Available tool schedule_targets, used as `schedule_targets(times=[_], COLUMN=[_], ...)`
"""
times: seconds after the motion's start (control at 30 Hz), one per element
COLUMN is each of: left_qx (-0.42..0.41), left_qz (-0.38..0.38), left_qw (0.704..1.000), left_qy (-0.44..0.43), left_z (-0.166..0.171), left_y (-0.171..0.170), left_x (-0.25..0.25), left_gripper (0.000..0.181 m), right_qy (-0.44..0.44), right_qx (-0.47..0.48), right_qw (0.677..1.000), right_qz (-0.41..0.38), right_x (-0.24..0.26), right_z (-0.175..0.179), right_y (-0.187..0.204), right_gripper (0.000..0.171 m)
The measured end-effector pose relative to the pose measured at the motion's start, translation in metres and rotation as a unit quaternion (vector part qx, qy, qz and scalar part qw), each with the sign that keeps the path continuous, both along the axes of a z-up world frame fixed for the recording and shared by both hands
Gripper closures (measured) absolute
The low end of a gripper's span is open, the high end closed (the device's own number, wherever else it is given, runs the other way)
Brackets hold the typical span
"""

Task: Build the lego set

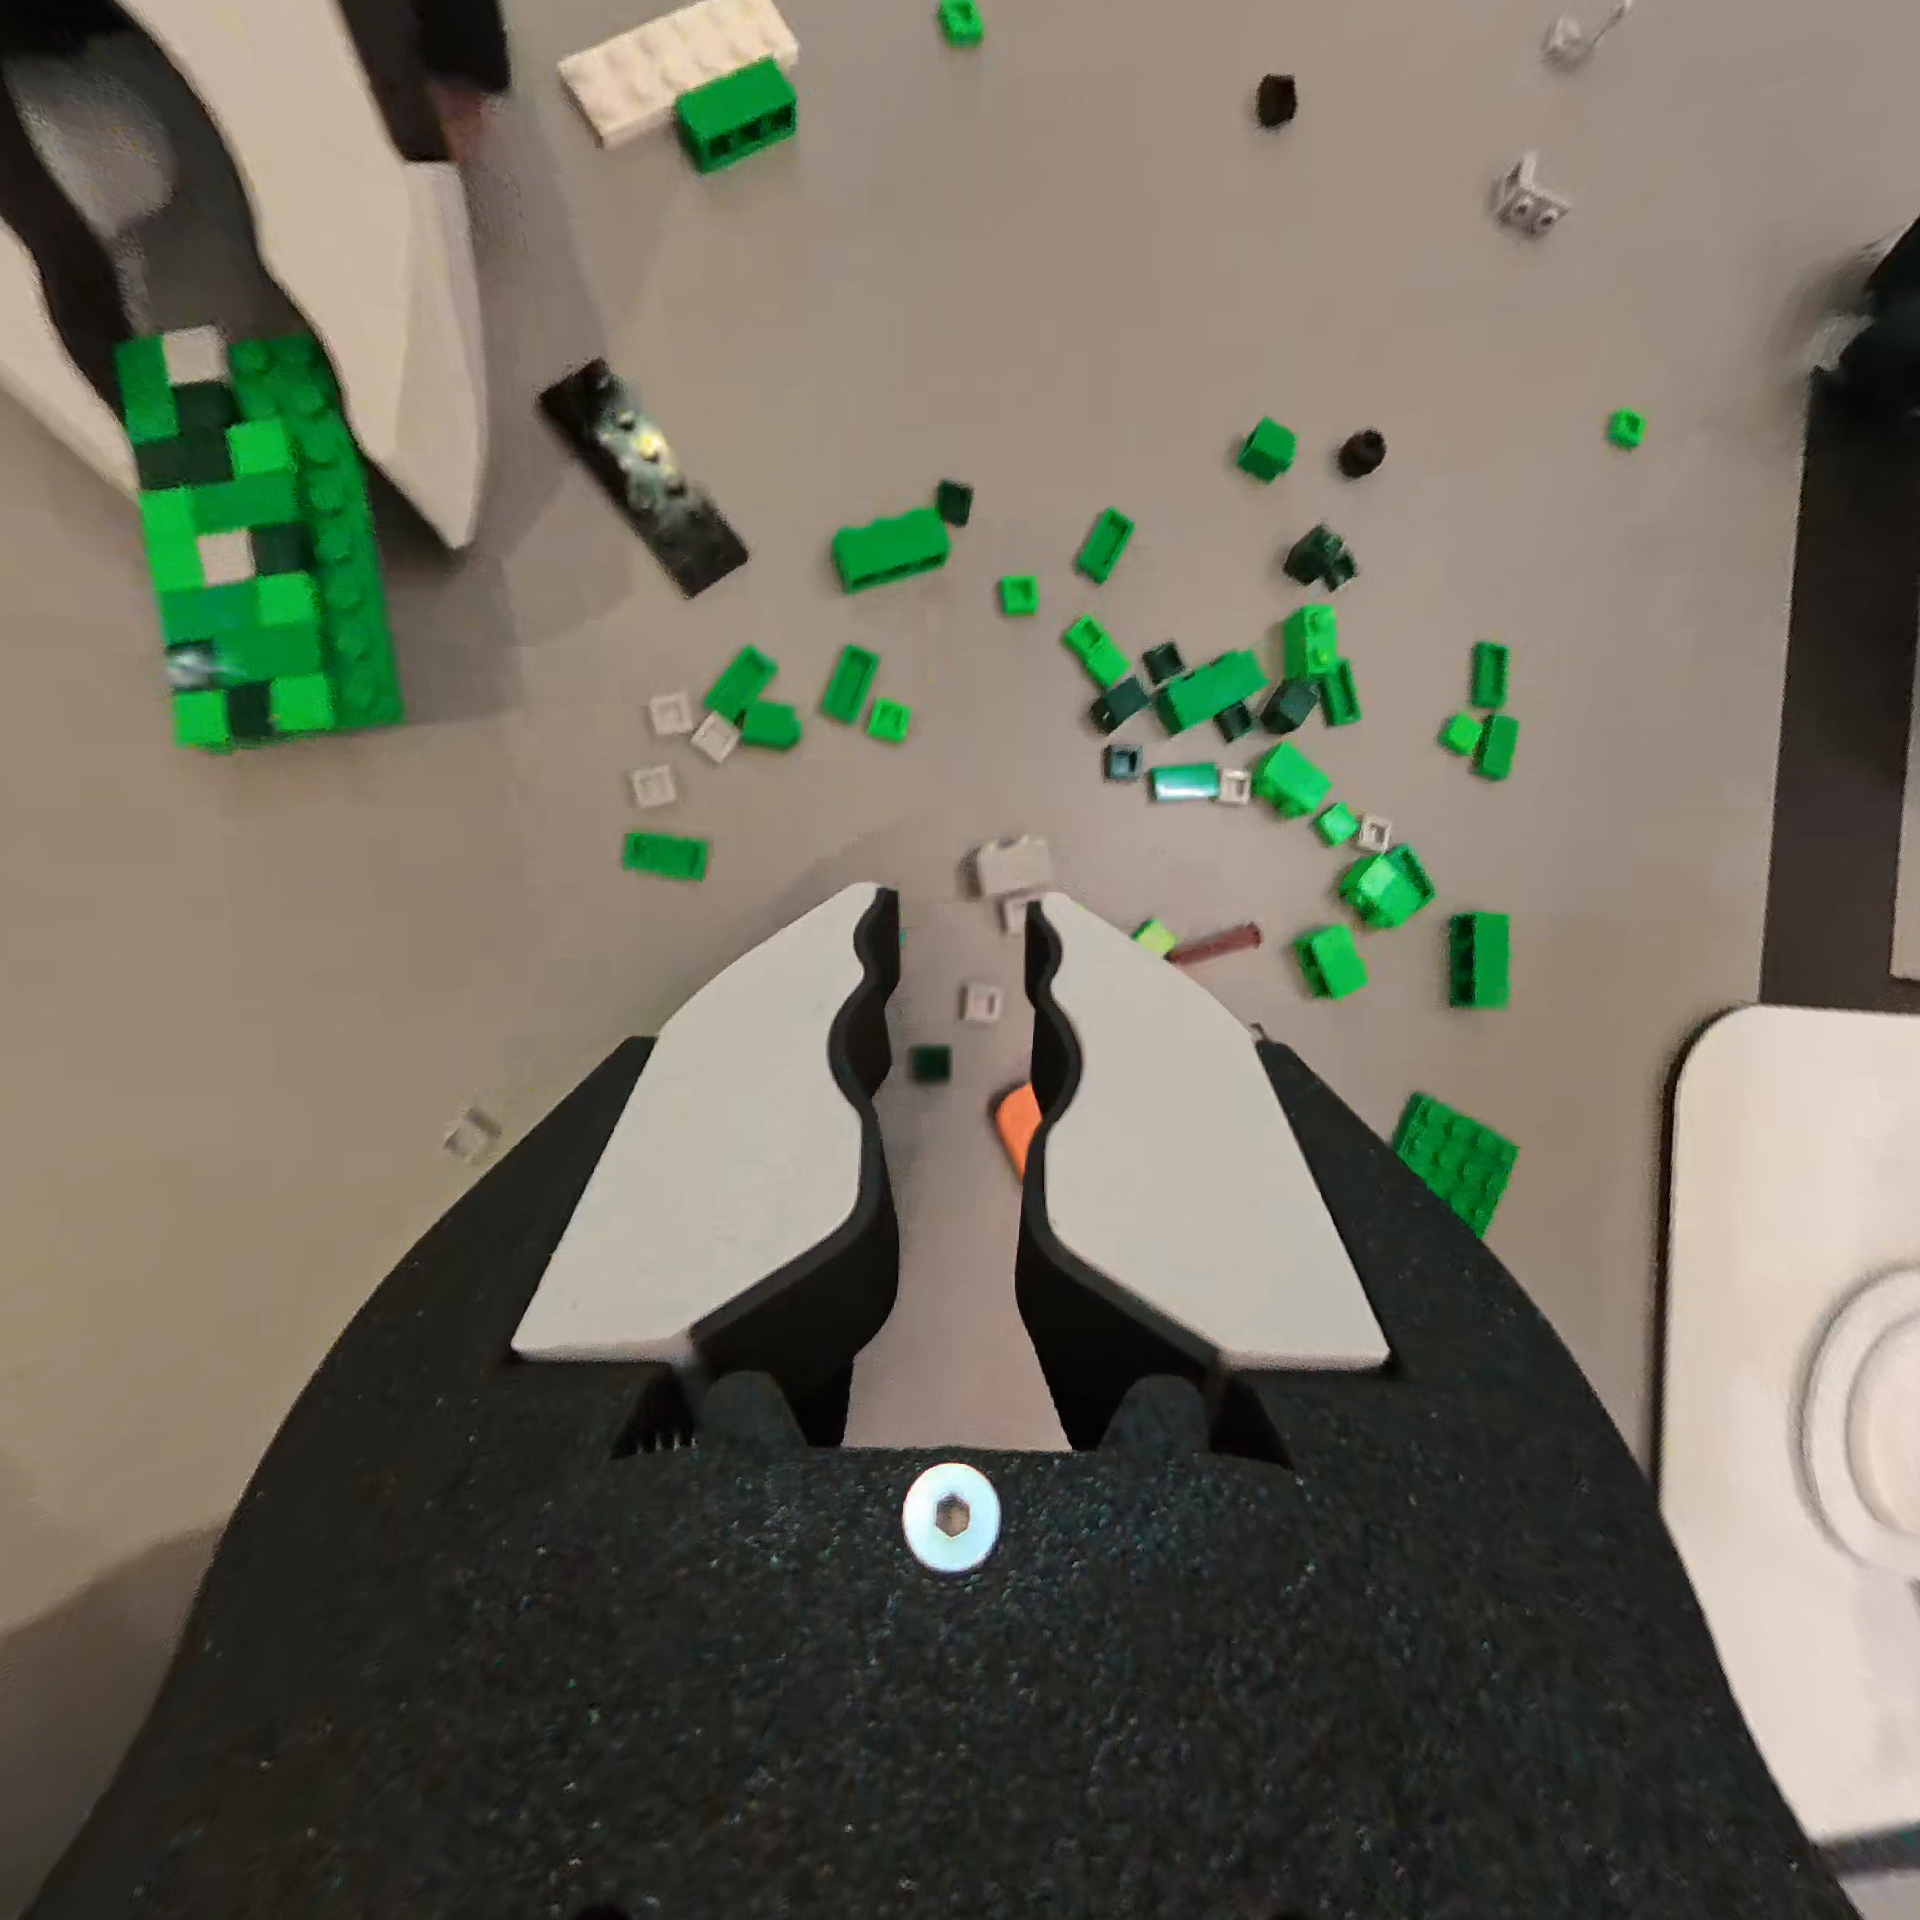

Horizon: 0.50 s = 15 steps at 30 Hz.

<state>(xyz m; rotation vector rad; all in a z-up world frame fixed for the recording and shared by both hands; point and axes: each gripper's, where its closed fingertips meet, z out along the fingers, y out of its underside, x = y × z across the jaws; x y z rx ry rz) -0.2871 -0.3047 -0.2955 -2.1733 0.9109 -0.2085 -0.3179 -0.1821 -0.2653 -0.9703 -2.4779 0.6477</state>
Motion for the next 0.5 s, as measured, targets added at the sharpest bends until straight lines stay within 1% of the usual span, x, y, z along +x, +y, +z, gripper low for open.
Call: schedule_targets(times=[0.1, 0.3, 0.5], left_qx=[0.003, 0.009, 0.0], left_qz=[0.009, 0.035, 0.036], left_qw=[1.0, 0.999, 0.999], left_qy=[-0.009, -0.001, 0.009], left_z=[0.004, 0.008, 0.003], left_y=[0.0, 0.0, 0.0], left_x=[-0.006, -0.023, -0.024], left_gripper=[0.144, 0.144, 0.144], right_qy=[-0.027, -0.11, -0.116], right_qx=[0.004, 0.005, 0.023], right_qw=[1.0, 0.993, 0.992], right_qz=[0.005, -0.053, -0.036], right_x=[-0.02, -0.045, -0.055], right_z=[-0.005, -0.02, -0.03], right_y=[0.0, 0.01, 0.01], right_gripper=[0.15, 0.151, 0.152])
